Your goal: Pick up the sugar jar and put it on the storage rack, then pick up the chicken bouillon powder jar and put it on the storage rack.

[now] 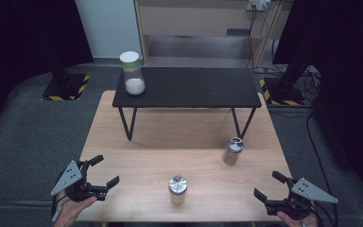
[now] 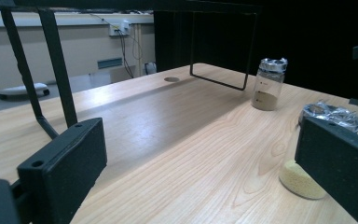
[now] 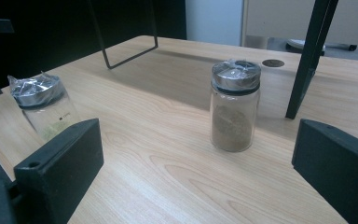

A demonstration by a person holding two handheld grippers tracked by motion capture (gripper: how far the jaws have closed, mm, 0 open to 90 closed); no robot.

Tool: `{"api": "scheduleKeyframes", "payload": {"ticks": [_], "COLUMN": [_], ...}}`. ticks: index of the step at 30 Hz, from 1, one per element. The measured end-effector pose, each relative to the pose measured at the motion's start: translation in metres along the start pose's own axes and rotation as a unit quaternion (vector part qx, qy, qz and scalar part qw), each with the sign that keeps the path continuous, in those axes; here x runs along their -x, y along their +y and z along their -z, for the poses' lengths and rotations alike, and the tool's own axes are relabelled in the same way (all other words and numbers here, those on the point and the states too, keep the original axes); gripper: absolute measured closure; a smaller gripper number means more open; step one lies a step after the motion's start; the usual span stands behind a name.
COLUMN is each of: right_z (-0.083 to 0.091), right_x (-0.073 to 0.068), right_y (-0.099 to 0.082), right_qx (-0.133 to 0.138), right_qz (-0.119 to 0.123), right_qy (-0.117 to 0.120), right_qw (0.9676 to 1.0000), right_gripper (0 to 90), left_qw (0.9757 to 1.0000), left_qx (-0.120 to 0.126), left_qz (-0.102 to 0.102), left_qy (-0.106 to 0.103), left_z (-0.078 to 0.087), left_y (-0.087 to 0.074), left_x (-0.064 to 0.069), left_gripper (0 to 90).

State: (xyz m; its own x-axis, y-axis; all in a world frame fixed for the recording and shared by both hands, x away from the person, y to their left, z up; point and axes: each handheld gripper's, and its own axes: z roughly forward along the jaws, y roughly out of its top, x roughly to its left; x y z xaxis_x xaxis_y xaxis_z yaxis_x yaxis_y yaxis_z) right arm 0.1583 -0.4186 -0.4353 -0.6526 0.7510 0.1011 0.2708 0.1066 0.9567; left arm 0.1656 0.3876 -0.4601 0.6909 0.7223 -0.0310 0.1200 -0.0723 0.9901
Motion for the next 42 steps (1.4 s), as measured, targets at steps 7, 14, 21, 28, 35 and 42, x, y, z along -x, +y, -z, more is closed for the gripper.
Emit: {"api": "scheduleKeyframes", "payload": {"ticks": [7, 14, 21, 28, 35, 42], "right_z": [0.0, 0.001, 0.001, 0.004, 0.01, 0.013], "right_x": [0.0, 0.001, 0.002, -0.005, -0.002, 0.004], "right_y": [0.0, -0.001, 0.0, 0.009, 0.022, 0.033], "right_qx": [0.001, 0.009, 0.014, 0.013, 0.037, 0.042], "right_qz": [0.0, -0.004, -0.003, 0.011, 0.002, 0.0], "right_qy": [-0.001, 0.003, 0.006, 0.006, 0.019, 0.03], "right_qw": [1.0, 0.9999, 0.9999, 0.9998, 0.9991, 0.9987], "right_gripper": [2.5, 2.5, 2.6, 3.1, 3.4, 3.3], "left_qw": [1.0, 1.0, 1.0, 1.0, 0.9999, 0.9999], "left_qx": [0.005, 0.004, -0.005, -0.007, -0.01, -0.011], "left_qz": [0.005, 0.007, 0.006, 0.006, 0.008, 0.011], "left_qy": [0.001, 0.004, 0.003, 0.0, 0.001, 0.0], "left_z": [0.002, 0.004, 0.003, 0.003, 0.003, 0.002], "left_y": [-0.002, -0.003, -0.001, -0.001, -0.001, -0.002], "left_x": [-0.002, -0.004, -0.004, -0.004, -0.005, -0.005], "left_gripper": [0.1, 0.0, 0.0, 0.0, 0.0, 0.0]}}
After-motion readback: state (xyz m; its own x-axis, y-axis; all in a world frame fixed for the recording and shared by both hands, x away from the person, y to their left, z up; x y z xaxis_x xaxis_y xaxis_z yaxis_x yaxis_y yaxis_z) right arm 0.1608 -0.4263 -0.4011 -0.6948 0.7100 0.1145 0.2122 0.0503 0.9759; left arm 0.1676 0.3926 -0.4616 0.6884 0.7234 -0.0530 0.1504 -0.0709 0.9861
